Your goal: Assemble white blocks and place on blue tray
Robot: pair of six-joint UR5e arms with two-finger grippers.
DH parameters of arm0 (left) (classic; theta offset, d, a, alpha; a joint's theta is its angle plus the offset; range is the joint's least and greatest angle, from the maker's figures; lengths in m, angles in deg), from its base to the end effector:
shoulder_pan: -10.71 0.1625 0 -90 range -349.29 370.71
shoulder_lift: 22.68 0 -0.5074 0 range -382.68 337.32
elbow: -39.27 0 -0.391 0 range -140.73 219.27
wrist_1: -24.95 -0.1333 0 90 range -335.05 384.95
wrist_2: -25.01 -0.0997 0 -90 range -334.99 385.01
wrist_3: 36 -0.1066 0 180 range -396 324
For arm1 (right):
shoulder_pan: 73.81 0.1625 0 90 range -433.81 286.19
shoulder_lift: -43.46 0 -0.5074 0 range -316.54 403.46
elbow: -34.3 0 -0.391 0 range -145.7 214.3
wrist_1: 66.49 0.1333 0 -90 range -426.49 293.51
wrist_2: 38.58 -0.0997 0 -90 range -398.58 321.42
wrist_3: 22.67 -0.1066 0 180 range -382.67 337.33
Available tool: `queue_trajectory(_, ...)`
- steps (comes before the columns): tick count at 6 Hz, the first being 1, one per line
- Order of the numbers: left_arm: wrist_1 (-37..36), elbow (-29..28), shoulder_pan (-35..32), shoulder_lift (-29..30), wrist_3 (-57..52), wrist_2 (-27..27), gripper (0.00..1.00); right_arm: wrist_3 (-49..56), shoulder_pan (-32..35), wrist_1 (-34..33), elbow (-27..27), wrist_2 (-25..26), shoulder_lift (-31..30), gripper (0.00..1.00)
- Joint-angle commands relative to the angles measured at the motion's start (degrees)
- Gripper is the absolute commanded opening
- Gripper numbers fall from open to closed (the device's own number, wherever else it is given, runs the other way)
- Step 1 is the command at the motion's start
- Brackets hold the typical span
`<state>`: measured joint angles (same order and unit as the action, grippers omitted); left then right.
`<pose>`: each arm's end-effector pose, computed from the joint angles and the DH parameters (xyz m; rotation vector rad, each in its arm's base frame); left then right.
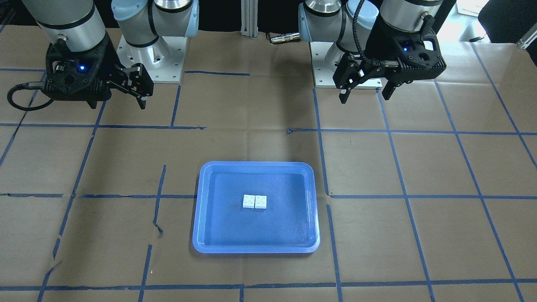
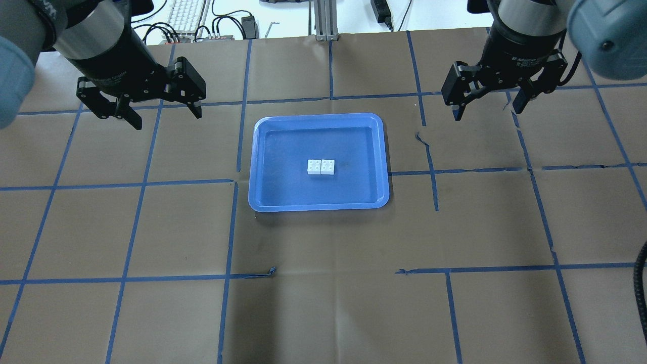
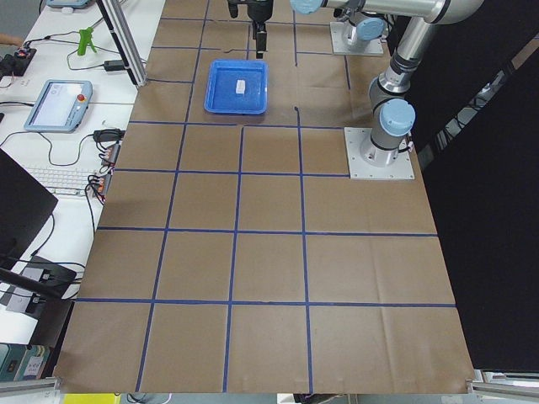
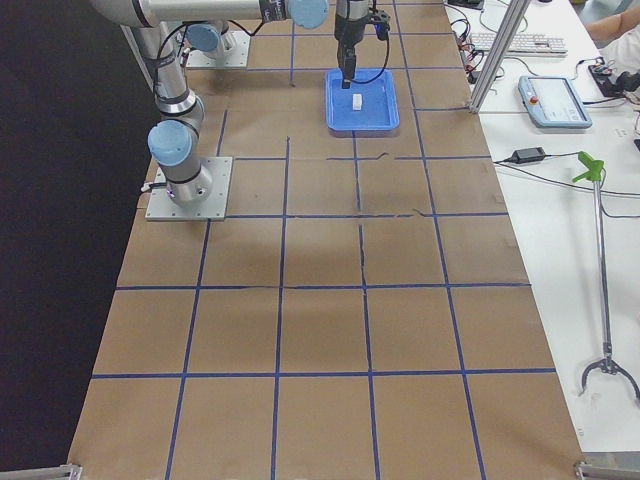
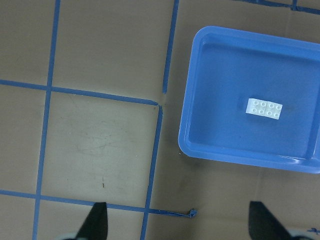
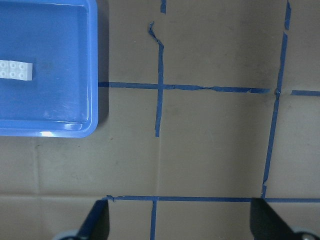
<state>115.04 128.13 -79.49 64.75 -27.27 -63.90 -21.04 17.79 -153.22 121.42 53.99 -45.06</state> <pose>-0.1370 -0.4732 0.5946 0.2308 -3.1077 0.0959 0.1424 -0.4964 0.5696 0.0884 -3.0951 -0.0506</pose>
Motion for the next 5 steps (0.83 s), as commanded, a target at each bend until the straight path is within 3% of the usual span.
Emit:
queue_trajectory(1,0.0,-0.35,0.02,0.47,-0.2,0.05,0.99,0.47,1.31,-0.46,0.24,-0.03,0.62,1.0)
queue_trajectory(5,0.61,-2.99,0.46,2.57,-0.9,-0.3,0.99,0.66,1.04,-0.64,0.24,0.33,0.63,1.0)
